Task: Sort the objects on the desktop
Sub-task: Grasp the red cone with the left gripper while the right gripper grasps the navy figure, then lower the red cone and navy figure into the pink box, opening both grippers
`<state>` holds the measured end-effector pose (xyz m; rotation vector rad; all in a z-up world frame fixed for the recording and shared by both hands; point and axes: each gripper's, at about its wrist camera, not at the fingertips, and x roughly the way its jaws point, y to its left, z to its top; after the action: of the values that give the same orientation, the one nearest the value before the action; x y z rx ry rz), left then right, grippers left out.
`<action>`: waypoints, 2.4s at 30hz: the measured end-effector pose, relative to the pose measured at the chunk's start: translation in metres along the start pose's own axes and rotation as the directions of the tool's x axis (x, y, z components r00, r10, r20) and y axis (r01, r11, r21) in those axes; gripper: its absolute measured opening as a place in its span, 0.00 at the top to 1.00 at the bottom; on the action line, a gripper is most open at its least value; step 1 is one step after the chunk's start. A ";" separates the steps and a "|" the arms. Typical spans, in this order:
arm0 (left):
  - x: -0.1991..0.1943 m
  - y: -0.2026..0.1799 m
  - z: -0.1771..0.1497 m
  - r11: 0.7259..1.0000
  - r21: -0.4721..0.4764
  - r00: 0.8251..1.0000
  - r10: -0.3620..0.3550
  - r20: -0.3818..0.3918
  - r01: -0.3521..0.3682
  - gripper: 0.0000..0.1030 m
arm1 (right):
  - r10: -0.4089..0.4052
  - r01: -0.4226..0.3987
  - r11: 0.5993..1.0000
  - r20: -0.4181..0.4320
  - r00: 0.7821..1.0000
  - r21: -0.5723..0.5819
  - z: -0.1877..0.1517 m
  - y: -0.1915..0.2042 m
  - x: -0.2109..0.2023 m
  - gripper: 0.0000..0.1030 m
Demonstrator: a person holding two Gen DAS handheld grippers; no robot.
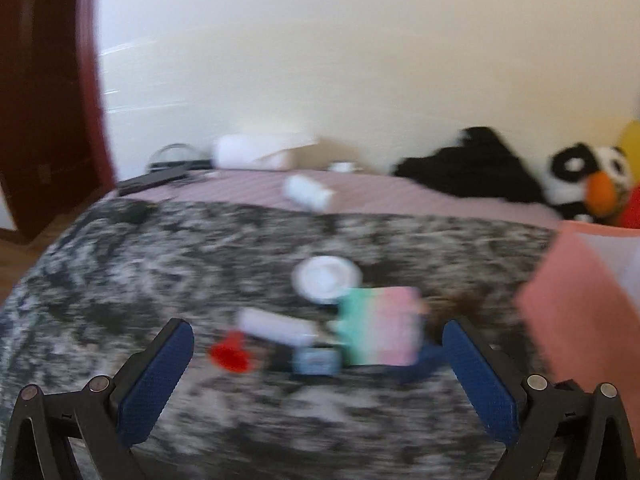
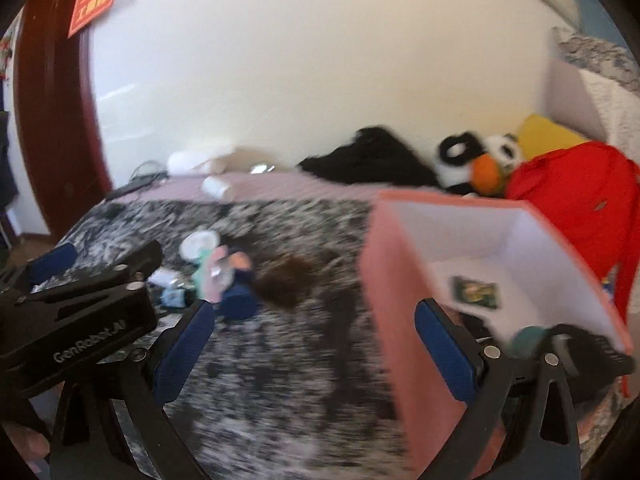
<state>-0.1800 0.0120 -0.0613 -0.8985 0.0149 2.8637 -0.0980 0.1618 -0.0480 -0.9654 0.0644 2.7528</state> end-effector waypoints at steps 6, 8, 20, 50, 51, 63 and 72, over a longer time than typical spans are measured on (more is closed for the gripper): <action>0.016 0.040 -0.009 0.996 -0.001 0.995 0.094 0.020 -0.094 0.00 | 0.052 -0.052 0.999 -0.030 0.998 0.002 -0.001 0.039 0.038 0.01; 0.020 0.044 -0.011 0.996 0.006 0.996 0.093 0.013 -0.093 0.00 | 0.070 -0.070 0.997 -0.030 0.997 0.027 -0.003 0.041 0.044 0.01; 0.064 0.040 -0.020 0.994 0.080 0.996 0.075 -0.042 -0.072 0.00 | 0.086 -0.079 0.990 -0.050 0.995 0.115 -0.002 0.016 0.063 0.01; 0.145 0.085 -0.026 0.999 -0.050 0.973 0.000 -0.231 -0.012 0.72 | 0.211 -0.213 0.977 -0.233 0.949 0.020 -0.015 0.042 0.174 0.50; 0.139 0.086 -0.023 0.999 -0.050 0.976 -0.004 -0.219 -0.007 0.72 | 0.204 -0.207 0.978 -0.228 0.952 0.012 -0.014 0.041 0.170 0.50; 0.059 0.076 0.005 0.999 0.024 0.996 -0.020 -0.083 0.023 0.72 | 0.237 -0.235 0.971 -0.132 0.963 0.035 0.009 0.037 0.096 0.50; 0.007 0.022 0.018 0.991 0.119 0.998 -0.065 -0.013 0.066 0.72 | 0.256 -0.255 0.967 -0.053 0.965 0.032 0.026 0.016 0.023 0.50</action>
<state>-0.1986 -0.0081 -0.0511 -0.8725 0.1538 2.7644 -0.1348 0.1539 -0.0418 -1.0988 0.2491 2.9468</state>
